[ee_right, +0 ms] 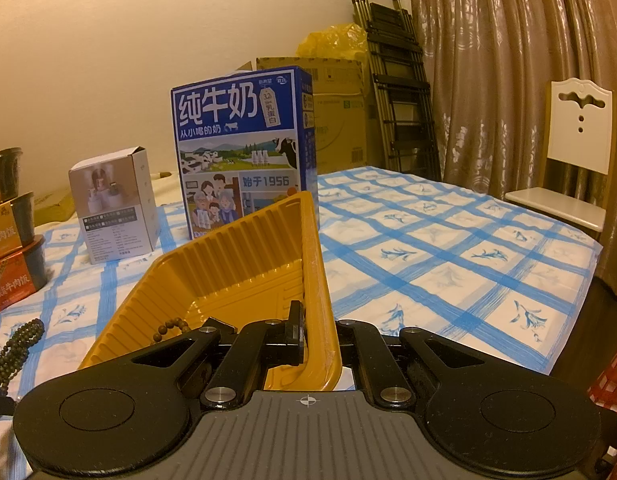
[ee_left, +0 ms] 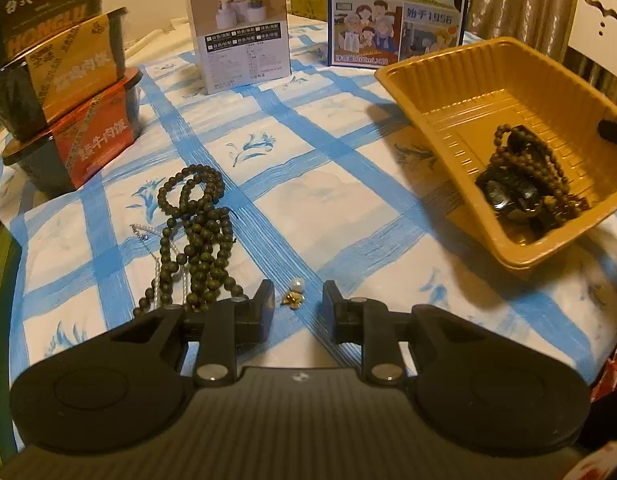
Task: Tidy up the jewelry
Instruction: 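Move the left tool to the small gold earring and grasp it, then carry the earring into the orange tray and open the left tool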
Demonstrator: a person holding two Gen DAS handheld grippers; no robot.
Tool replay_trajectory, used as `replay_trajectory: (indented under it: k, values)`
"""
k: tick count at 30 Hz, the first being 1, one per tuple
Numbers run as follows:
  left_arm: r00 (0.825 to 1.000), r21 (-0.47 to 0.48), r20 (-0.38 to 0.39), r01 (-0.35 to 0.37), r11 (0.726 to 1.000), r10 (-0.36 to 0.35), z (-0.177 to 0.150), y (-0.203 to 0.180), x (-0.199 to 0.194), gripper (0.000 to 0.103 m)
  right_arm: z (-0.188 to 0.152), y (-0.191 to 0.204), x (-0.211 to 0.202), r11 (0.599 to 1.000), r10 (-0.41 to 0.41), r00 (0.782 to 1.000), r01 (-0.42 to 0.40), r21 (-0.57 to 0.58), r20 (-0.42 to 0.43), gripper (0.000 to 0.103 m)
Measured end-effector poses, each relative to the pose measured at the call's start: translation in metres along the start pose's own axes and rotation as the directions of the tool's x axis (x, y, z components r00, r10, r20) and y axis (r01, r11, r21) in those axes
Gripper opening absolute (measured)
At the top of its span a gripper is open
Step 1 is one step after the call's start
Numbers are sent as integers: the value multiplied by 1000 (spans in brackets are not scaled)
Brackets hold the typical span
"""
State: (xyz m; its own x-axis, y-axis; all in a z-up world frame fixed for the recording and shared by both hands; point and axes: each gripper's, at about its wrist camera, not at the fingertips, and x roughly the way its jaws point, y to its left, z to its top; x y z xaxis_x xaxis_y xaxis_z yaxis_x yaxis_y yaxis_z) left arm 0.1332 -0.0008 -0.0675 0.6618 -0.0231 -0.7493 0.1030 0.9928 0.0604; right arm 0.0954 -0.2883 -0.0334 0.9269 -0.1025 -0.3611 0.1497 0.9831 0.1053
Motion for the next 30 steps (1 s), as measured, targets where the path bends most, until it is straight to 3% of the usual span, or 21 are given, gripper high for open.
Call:
replay_trajectory:
  k: [9, 14, 20, 30]
  values:
    - [1000, 60, -6, -3, 998, 3, 2, -1, 16, 22, 0, -1, 0, 1000, -2, 1000, 2, -1, -1, 5]
    - [1000, 93, 2, -6, 996, 6, 2, -5, 17, 7, -1, -1, 0, 1000, 0, 1000, 0, -1, -1, 5]
    - [1000, 131, 17, -22, 991, 20, 2, -12, 14, 7, 0, -1, 0, 1000, -1, 1000, 1, -1, -1, 5]
    - [993, 106, 86, 70, 992, -79, 23, -25, -16, 7, -2, -1, 0, 1000, 0, 1000, 0, -2, 1, 5]
